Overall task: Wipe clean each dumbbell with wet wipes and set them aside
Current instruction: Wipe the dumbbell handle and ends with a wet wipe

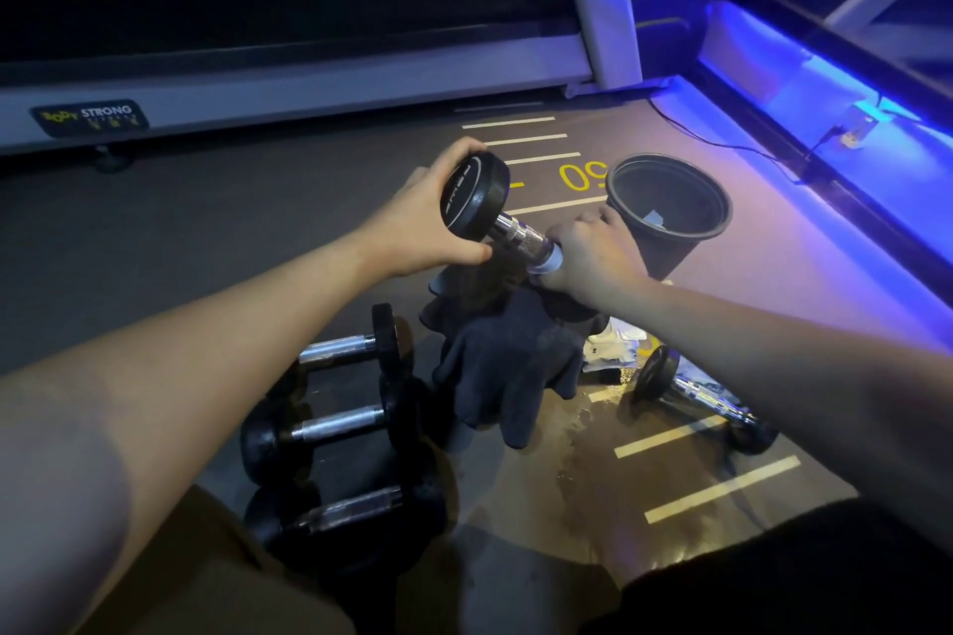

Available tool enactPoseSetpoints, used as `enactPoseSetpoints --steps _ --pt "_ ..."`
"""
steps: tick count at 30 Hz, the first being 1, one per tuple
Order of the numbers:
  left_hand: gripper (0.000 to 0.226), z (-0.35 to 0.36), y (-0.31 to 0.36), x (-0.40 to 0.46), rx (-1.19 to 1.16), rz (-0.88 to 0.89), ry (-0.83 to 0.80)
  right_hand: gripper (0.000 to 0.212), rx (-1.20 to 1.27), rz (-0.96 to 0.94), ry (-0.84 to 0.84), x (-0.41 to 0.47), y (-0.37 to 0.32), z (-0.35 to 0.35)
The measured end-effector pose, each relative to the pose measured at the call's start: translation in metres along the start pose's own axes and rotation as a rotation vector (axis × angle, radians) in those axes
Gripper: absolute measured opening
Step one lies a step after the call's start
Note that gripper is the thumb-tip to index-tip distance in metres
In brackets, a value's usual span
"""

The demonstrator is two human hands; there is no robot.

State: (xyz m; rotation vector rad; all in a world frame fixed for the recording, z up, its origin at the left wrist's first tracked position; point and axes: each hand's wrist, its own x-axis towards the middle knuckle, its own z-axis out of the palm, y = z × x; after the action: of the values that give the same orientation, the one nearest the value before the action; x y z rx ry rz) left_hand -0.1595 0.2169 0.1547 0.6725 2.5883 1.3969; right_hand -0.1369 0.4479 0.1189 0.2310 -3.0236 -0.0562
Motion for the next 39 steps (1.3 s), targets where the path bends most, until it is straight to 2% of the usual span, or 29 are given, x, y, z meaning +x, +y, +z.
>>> enactPoseSetpoints --steps 4,7,10,14,16,18,21,24,27,30,36,39 --pt "0.093 0.000 0.002 0.000 0.004 -0.005 -0.003 0.034 0.249 0.053 -0.331 0.015 0.007 -0.019" --pt "0.095 -0.001 0.000 -0.001 0.013 0.003 -0.016 0.028 0.248 0.024 -0.411 0.021 0.008 -0.024" --pt "0.096 -0.001 -0.002 -0.001 0.024 -0.012 -0.012 0.037 0.206 0.007 -0.326 0.016 0.007 -0.018" --pt "0.095 -0.003 -0.007 -0.003 0.017 -0.030 -0.016 0.035 -0.077 -0.082 0.051 0.002 -0.001 0.001" --pt "0.094 -0.003 -0.008 -0.004 0.012 -0.046 -0.015 0.039 -0.089 -0.074 0.118 0.000 0.001 0.005" --pt "0.093 -0.003 -0.008 -0.004 0.006 -0.055 -0.011 0.047 -0.048 -0.070 0.046 0.002 0.004 0.001" --pt "0.093 -0.003 -0.008 -0.004 0.005 -0.056 -0.007 0.066 0.094 -0.034 -0.172 0.005 0.003 -0.014" --pt "0.094 -0.003 -0.008 -0.006 0.000 -0.059 -0.016 0.067 0.184 0.002 -0.296 0.007 0.005 -0.024" --pt "0.095 -0.003 -0.006 -0.008 0.003 -0.059 -0.024 0.064 0.154 -0.018 -0.273 0.005 0.005 -0.024" --pt "0.096 -0.003 -0.006 -0.009 0.011 -0.058 -0.020 0.064 0.061 -0.063 -0.156 0.001 0.001 -0.014" --pt "0.097 -0.003 -0.006 -0.008 0.025 -0.053 -0.017 0.080 0.046 -0.067 -0.014 -0.001 0.006 -0.006" --pt "0.099 -0.004 -0.009 -0.007 0.033 -0.054 -0.021 0.085 0.096 -0.088 -0.030 -0.001 0.013 -0.006"
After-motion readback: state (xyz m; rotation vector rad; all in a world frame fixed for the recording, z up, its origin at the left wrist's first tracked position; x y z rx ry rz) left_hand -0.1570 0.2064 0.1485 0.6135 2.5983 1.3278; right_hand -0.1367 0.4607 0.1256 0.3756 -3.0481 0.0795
